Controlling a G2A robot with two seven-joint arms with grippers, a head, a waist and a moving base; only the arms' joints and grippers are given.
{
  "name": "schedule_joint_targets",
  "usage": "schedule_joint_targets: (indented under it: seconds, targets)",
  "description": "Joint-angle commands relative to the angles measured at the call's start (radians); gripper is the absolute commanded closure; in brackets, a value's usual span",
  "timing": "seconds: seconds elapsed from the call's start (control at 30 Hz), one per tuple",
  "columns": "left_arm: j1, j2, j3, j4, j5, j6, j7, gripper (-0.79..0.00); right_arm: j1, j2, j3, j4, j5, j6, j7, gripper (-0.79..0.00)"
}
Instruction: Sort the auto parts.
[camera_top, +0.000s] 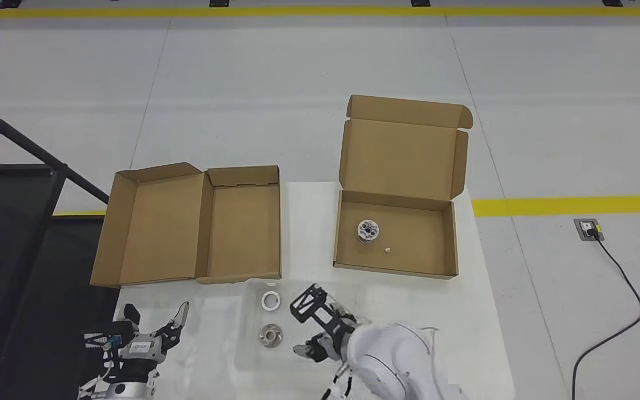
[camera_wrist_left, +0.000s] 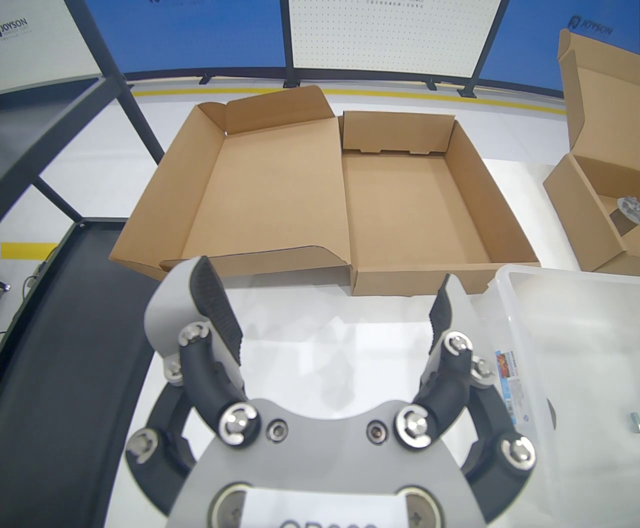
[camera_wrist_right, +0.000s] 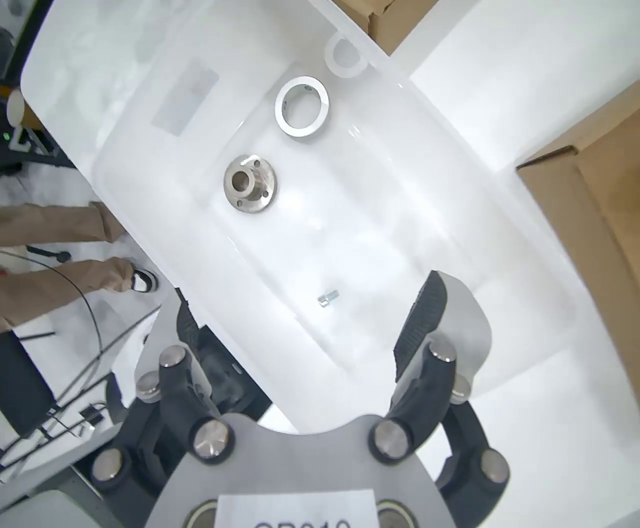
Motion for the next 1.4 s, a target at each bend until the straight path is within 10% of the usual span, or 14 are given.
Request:
schedule_joint_targets:
  seconds: [0.0,0.23,0.8,0.93,1.37]
  targets:
    - [0.0,0.0,0.0,0.0,0.0,0.0,0.0,-0.785,-0.007,-0.011,-0.029,0.013,-0.019,0.139,-0.026,-0.785]
    - [0.0,0.0,0.0,0.0,0.0,0.0,0.0,-0.785,-0.021,-0.038,-0.064,0.046,-0.015,0.435,0.055,-0.785]
    - [0.0,0.0,0.0,0.0,0.0,0.0,0.0,-0.785,0.007,-0.051,-0.054,0.13,0.026,0.464,-0.011,-0.785]
    - [0.0,0.0,0.0,0.0,0.0,0.0,0.0,-0.785,0.05,-0.063,-0.058,0.198,0.048,0.487,-0.002,-0.372]
    - [0.0,0.0,0.0,0.0,0.0,0.0,0.0,-0.785,0.136,-0.095,-0.089,0.35,0.068,0.558,0.053,-0.314]
